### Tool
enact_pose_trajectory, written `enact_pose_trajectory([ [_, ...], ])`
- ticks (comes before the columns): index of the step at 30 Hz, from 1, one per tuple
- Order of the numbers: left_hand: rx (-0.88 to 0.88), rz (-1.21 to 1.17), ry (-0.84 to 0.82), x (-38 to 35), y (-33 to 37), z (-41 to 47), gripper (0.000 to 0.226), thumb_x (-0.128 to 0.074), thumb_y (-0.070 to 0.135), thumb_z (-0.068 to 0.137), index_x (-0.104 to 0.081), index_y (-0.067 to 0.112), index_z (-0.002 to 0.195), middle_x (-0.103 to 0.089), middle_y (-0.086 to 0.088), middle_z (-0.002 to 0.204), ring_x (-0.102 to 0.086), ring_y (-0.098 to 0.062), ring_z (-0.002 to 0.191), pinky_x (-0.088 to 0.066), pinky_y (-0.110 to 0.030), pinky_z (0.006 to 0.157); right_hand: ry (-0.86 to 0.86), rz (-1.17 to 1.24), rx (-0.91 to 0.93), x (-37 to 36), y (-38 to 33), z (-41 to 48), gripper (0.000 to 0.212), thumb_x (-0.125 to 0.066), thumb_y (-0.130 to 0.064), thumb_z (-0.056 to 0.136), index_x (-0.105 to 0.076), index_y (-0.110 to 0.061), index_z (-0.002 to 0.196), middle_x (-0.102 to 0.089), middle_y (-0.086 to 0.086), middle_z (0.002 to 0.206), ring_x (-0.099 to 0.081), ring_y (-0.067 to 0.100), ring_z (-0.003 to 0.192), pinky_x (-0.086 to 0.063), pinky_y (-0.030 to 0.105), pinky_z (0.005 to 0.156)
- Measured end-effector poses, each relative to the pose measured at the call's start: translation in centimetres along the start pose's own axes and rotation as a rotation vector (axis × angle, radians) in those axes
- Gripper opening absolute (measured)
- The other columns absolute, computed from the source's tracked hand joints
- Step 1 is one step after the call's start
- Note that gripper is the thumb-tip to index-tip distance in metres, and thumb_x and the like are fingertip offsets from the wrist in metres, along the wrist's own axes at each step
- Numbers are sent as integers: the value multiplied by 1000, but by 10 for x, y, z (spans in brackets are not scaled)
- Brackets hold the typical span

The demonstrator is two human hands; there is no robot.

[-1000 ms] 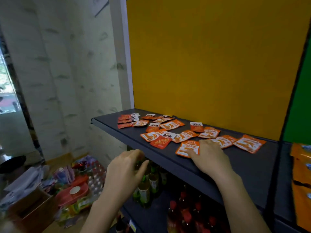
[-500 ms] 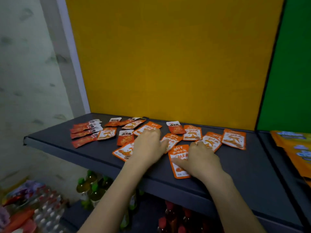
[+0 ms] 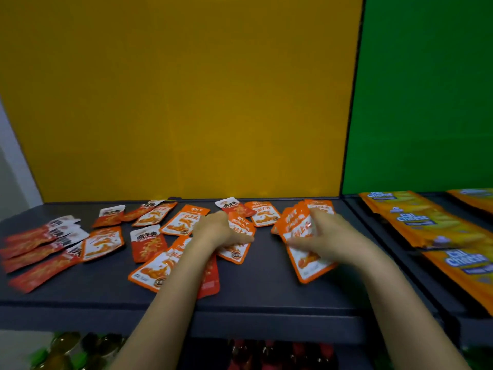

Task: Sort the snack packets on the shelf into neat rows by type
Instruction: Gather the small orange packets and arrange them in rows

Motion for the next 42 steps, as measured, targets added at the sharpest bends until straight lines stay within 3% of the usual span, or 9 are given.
enact_pose_trajectory([
  [3,-6,-26,56,5,2,-1,75,-67,57,72,-43,8,123,-53,-10,127,-51,-28,117,-43,-37,90,206,121,-49,36,13,25,51,-70,-42,77,-53,-12,115,-61,8,122,-58,25,109,-44,32,86],
  [8,-62,-32,240,24,8,-6,73,-70,55,70,-45,9,120,-55,-10,126,-51,-29,117,-42,-36,88,401,184,-199,55,49,75,57,-68,-46,76,-51,-11,118,-60,13,121,-58,31,109,-48,41,91],
  [11,-98,-177,303,29,5,-4,65,-71,51,72,-47,9,116,-58,-12,121,-53,-31,112,-44,-39,84,395,163,-265,45,67,94,60,-67,-45,77,-49,-9,122,-58,15,124,-56,33,112,-48,41,91],
  [15,-166,-448,432,42,-3,-4,43,-72,41,75,-43,12,87,-64,-12,101,-57,-29,94,-43,-38,70,347,144,-343,28,89,107,65,-66,-44,78,-45,-7,127,-54,18,131,-52,35,118,-44,41,95],
  [21,-287,-716,664,81,8,-23,39,-71,31,78,-50,4,95,-68,-12,96,-65,-27,85,-53,-43,74,288,96,-424,17,108,117,83,-71,-42,76,-32,0,137,-40,19,143,-38,35,131,-37,43,103],
  [25,-234,-794,473,65,41,7,38,-70,30,81,-53,4,104,-65,-14,108,-63,-29,97,-52,-40,83,264,97,-426,17,110,119,80,-72,-40,76,-33,-1,134,-45,18,140,-45,35,127,-41,42,98],
  [30,-90,-796,202,3,74,56,48,-69,33,80,-56,1,114,-64,-16,117,-61,-31,106,-50,-41,91,313,113,-422,23,118,118,61,-75,-41,72,-56,-6,118,-62,15,121,-59,32,111,-48,37,88],
  [34,-46,-587,201,-17,80,65,55,-63,35,85,-43,0,124,-56,-17,127,-52,-33,118,-44,-39,91,336,139,-408,26,120,117,55,-74,-39,74,-58,-7,116,-62,15,121,-59,32,110,-47,36,86],
  [42,-1,-268,286,-14,70,71,70,-54,51,85,-40,-2,129,-43,-18,138,-35,-32,129,-31,-38,104,428,326,-381,33,113,113,49,-67,-41,80,-54,-10,114,-61,14,119,-58,33,109,-48,40,86],
])
Point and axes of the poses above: each hand's wrist, its own z-axis towards the middle knuckle, its own x-axis out of the back of the hand, y = z × x, the point moved 9 cm from there along z, towards the middle knuckle
